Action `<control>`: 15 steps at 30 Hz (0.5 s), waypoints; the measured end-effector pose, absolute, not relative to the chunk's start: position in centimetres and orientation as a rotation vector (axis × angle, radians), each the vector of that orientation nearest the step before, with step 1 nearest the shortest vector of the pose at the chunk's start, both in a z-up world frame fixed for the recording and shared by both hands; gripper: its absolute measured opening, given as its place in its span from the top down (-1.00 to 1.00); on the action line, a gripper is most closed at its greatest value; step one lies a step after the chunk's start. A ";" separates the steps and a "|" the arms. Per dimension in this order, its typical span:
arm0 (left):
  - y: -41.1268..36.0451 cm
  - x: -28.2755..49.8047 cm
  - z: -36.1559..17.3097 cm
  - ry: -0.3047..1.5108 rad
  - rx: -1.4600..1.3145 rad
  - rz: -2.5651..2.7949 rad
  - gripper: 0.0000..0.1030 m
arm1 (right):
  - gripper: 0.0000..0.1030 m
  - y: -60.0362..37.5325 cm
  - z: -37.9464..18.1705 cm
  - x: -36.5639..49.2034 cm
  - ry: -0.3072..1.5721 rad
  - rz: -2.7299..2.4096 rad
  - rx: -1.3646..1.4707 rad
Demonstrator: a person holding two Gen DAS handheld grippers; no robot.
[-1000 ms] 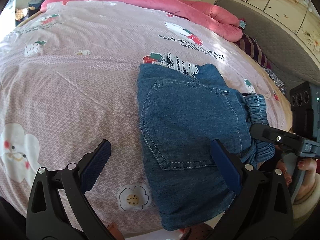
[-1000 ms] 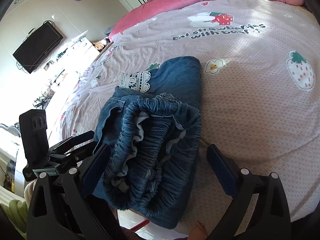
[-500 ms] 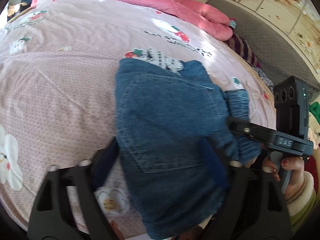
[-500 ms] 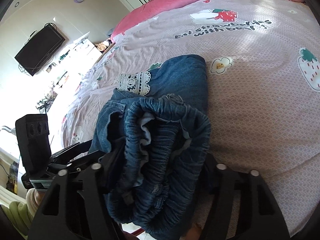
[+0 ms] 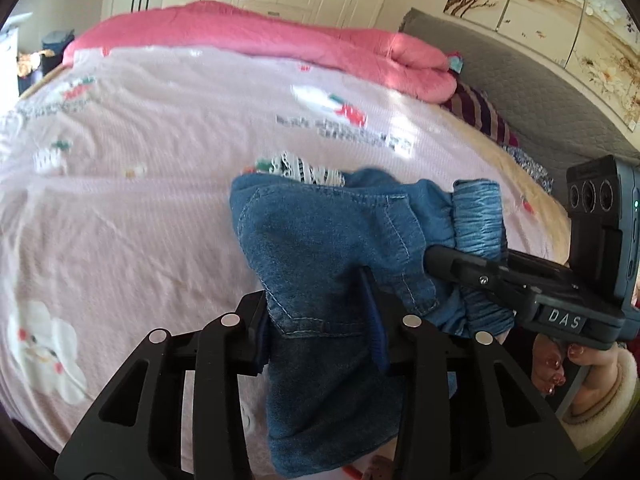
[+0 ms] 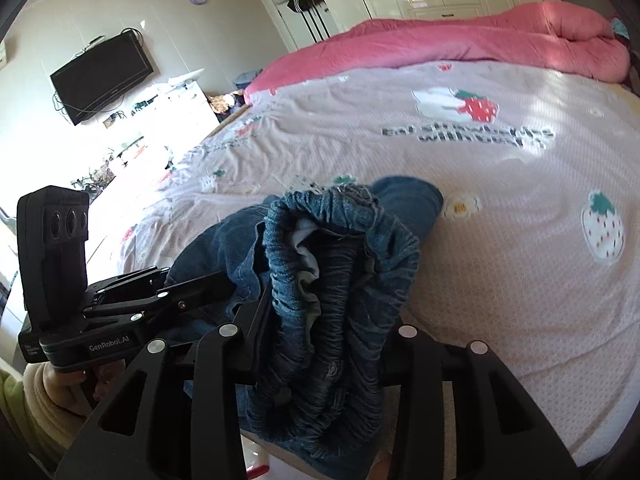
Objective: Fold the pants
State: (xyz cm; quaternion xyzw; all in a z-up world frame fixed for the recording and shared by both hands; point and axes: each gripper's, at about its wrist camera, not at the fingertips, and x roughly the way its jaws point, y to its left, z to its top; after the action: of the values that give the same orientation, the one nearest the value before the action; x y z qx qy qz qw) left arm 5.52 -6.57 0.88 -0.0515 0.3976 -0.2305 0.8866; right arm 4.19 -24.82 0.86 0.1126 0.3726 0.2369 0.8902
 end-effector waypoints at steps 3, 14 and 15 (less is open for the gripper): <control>-6.5 6.2 2.4 0.784 -0.096 -0.467 0.42 | 0.30 -24.8 2.2 5.2 0.736 0.494 0.228; -6.8 11.7 4.6 0.732 -0.061 -0.418 0.42 | 0.30 -24.4 3.9 11.6 0.689 0.493 0.212; -6.7 12.3 4.5 0.737 -0.065 -0.416 0.42 | 0.30 -24.2 3.9 12.2 0.693 0.491 0.210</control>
State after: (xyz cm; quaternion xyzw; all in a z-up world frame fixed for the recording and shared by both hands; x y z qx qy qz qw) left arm 12.26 -6.67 4.52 -0.0315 0.3576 -0.2017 0.9113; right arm 12.18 -24.21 3.87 0.1017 0.3353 0.2379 0.9059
